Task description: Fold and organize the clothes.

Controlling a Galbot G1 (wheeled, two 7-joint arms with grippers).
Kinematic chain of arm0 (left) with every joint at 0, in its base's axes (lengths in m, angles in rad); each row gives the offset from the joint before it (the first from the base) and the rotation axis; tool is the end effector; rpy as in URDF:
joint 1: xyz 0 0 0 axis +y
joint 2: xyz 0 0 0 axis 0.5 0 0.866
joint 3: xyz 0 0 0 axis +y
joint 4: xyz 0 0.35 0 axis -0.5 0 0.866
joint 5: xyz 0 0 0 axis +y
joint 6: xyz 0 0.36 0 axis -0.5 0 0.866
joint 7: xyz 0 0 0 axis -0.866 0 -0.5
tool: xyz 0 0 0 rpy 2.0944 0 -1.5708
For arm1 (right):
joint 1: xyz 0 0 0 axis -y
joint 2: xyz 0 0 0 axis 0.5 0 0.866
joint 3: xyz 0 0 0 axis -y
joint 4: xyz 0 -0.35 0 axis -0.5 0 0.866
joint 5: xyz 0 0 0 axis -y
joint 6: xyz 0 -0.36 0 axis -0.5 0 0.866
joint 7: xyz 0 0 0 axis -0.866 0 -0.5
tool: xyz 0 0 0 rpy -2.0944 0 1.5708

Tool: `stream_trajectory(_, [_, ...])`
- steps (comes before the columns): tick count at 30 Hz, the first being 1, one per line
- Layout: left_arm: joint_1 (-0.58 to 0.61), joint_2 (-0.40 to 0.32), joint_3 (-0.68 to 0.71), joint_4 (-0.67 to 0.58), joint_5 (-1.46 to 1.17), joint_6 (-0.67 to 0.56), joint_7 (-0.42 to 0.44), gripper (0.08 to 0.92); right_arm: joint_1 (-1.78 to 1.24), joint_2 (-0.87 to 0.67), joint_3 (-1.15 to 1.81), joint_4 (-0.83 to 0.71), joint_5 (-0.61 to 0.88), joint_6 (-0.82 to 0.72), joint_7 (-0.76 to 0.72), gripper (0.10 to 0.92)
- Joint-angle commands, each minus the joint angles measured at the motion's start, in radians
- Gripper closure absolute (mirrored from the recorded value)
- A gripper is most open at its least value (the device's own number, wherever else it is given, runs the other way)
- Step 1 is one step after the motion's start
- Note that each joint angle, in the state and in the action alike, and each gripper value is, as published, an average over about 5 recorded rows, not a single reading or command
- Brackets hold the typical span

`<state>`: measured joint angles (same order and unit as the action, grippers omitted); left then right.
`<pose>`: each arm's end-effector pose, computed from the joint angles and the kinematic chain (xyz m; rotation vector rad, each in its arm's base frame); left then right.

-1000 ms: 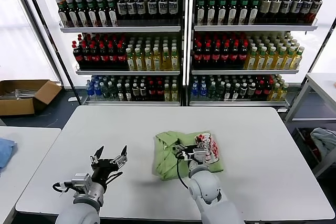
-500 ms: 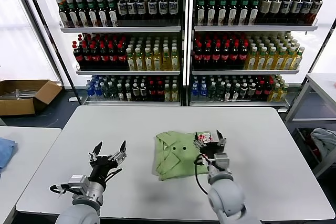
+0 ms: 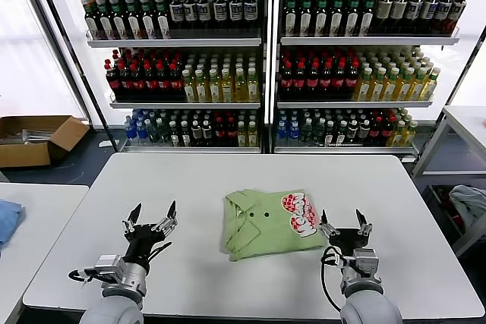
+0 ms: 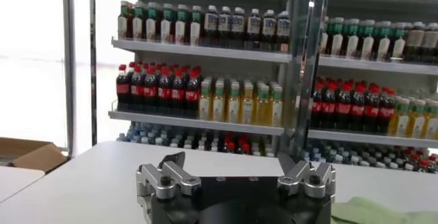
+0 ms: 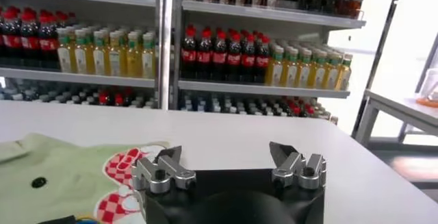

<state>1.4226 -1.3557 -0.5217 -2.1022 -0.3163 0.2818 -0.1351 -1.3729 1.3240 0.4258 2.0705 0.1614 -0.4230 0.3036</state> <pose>0.2287 0.0352 -0.2662 -0.0007 -2.9885 0.1420 0.2404 -0.0135 -0.2708 -0.1603 -2.8702 0.1577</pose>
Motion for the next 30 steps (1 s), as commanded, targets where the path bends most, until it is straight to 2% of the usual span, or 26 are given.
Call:
stream_trajectory(1, [0.01,-0.011,-0.01,-0.001,0.016,-0.029,0.014,0.177,-0.075,-0.01,0.055,0.049,-0.009,-0.001,-0.004,0.203])
stream_trajectory(6, [0.012,-0.011,-0.016,-0.004,0.014,-0.038,0.017,0.177,-0.079,-0.012,0.053,0.053,-0.017,0.001,-0.005,0.203])
stream_trajectory(14, [0.02,-0.003,-0.021,0.002,0.077,-0.045,0.079,0.177,-0.094,-0.014,0.067,0.057,-0.023,0.006,-0.008,0.203])
stream_trajectory(30, [0.006,-0.013,0.009,0.012,0.074,-0.028,0.071,0.177,-0.116,-0.014,0.078,0.087,-0.046,0.008,-0.022,0.203])
